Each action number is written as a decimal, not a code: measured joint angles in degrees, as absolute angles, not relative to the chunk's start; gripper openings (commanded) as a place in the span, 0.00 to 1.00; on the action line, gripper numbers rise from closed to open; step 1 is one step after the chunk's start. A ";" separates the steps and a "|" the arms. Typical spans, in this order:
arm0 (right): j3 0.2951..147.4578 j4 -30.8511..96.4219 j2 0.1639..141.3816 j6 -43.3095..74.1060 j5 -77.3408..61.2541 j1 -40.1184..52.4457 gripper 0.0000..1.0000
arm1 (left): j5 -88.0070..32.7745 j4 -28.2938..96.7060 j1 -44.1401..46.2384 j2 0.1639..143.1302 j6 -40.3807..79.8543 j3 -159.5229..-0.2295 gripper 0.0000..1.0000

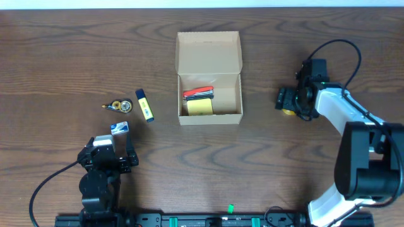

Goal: Pack container
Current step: 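Lower the right gripper onto the yellow tape roll and grasp it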

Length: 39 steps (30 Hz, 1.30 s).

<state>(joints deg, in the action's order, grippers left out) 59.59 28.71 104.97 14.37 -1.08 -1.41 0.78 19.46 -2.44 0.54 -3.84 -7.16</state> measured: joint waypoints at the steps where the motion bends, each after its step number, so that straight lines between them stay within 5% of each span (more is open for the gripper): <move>1: 59.61 28.53 105.08 14.37 -0.82 -1.39 0.86 | 0.78 19.46 -2.44 0.54 -3.84 -7.16 0.95; 33: 64.75 34.09 108.75 12.49 3.62 2.15 0.69 | 0.78 19.46 -2.44 0.54 -3.84 -7.16 0.95; 39: 64.84 34.96 108.75 12.53 3.20 2.35 0.59 | 0.78 19.46 -2.44 0.54 -3.84 -7.16 0.95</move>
<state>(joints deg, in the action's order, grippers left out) 64.84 34.96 108.75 12.53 3.20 2.35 0.78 19.46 -2.44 0.54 -3.84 -7.16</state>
